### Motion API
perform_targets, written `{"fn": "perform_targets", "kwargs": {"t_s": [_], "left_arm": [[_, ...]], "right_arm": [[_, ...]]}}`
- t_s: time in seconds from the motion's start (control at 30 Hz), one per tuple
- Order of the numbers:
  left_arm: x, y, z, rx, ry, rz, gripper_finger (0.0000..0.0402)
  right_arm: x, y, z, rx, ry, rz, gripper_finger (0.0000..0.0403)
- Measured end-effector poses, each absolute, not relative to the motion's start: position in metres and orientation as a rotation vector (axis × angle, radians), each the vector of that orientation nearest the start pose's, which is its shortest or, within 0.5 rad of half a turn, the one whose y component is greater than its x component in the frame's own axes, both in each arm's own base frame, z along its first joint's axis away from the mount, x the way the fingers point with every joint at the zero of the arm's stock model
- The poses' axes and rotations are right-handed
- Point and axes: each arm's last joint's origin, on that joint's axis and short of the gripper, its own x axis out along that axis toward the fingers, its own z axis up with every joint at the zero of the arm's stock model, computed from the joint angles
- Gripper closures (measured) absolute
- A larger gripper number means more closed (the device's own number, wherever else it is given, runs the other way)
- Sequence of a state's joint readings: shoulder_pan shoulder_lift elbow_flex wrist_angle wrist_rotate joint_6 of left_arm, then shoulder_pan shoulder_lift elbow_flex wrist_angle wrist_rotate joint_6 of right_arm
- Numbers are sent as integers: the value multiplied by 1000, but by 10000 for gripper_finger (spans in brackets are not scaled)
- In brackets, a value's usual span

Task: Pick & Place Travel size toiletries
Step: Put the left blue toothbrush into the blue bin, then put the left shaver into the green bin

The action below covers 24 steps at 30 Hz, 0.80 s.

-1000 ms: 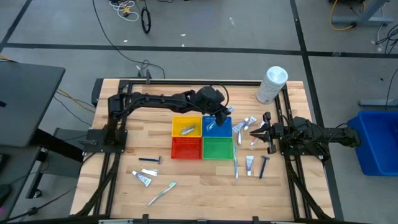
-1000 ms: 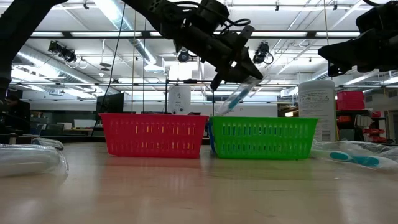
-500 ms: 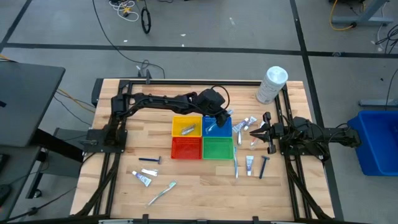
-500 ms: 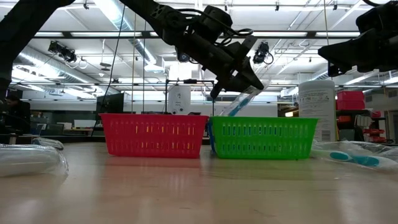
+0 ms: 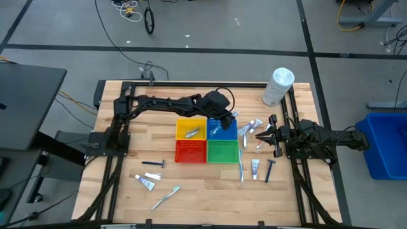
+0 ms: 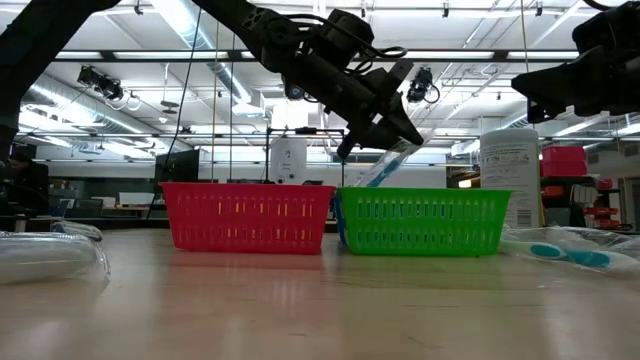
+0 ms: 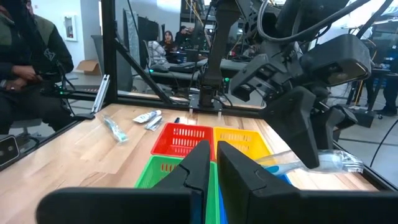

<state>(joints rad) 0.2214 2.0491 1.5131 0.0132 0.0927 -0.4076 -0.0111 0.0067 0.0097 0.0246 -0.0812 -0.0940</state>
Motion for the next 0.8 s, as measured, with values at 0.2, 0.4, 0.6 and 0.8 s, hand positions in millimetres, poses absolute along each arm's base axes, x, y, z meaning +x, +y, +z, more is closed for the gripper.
{"fn": "perform_targets", "kwargs": {"t_s": [0.2, 0.4, 0.6, 0.8], "left_arm": [[456, 100, 216, -475, 483, 249, 248], [455, 100, 215, -475, 492, 251, 212], [454, 101, 214, -477, 508, 257, 203], [454, 101, 214, -471, 509, 254, 209]], "right_arm": [[97, 1, 169, -95, -31, 69, 363], [97, 1, 169, -95, -31, 69, 362], [97, 1, 169, -95, -31, 69, 362], [97, 1, 169, -95, -31, 69, 363]]}}
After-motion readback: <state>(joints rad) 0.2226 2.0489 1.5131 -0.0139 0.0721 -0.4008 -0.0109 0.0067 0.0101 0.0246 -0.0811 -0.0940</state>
